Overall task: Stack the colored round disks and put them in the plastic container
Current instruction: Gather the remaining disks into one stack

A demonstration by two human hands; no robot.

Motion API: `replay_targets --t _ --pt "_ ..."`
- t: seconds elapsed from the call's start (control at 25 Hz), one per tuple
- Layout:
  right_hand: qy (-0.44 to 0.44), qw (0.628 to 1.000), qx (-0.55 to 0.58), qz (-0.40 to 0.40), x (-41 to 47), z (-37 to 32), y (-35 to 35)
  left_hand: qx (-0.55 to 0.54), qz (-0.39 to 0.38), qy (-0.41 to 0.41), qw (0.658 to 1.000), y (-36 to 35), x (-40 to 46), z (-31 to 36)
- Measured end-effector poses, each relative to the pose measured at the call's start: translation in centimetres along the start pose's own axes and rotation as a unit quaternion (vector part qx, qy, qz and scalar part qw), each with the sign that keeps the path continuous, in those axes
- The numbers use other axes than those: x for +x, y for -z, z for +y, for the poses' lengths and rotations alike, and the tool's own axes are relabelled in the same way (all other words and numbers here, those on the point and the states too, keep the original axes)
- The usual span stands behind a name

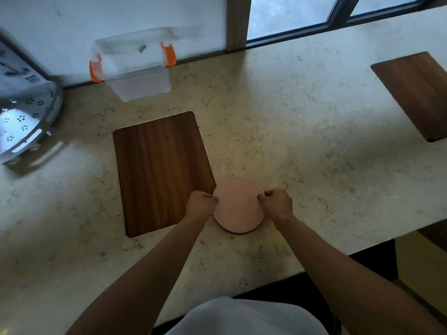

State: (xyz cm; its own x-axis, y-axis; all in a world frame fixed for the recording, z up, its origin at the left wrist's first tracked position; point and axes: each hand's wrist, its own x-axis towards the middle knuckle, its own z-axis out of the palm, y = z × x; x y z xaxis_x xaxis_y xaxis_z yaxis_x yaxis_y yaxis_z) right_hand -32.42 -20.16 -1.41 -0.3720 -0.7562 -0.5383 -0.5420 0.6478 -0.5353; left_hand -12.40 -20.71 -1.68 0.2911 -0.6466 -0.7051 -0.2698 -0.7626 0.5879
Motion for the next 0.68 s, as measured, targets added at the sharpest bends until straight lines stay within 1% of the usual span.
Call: replay_targets --t 0.12,0.28,0.44,0.68 --pt "0.014 0.999 0.022 -0.028 -0.5 -1.4 -0.6 -0.014 0.001 0.003 1.0 1.9 -0.2 -0.1" --pt "0.052 0.996 0.031 -0.064 -1.6 -4.4 -2.1 -0.063 0.022 0.022 0.998 5.8 -0.3 -0.7" --pt "0.11 0.989 0.0 -0.103 -3.5 -7.9 -5.2 -0.086 0.064 0.027 0.994 10.7 -0.5 -2.2" --pt "0.129 0.983 0.005 -0.131 -6.1 -12.4 -10.4 -0.117 0.093 0.04 0.988 17.1 -0.2 -4.1"
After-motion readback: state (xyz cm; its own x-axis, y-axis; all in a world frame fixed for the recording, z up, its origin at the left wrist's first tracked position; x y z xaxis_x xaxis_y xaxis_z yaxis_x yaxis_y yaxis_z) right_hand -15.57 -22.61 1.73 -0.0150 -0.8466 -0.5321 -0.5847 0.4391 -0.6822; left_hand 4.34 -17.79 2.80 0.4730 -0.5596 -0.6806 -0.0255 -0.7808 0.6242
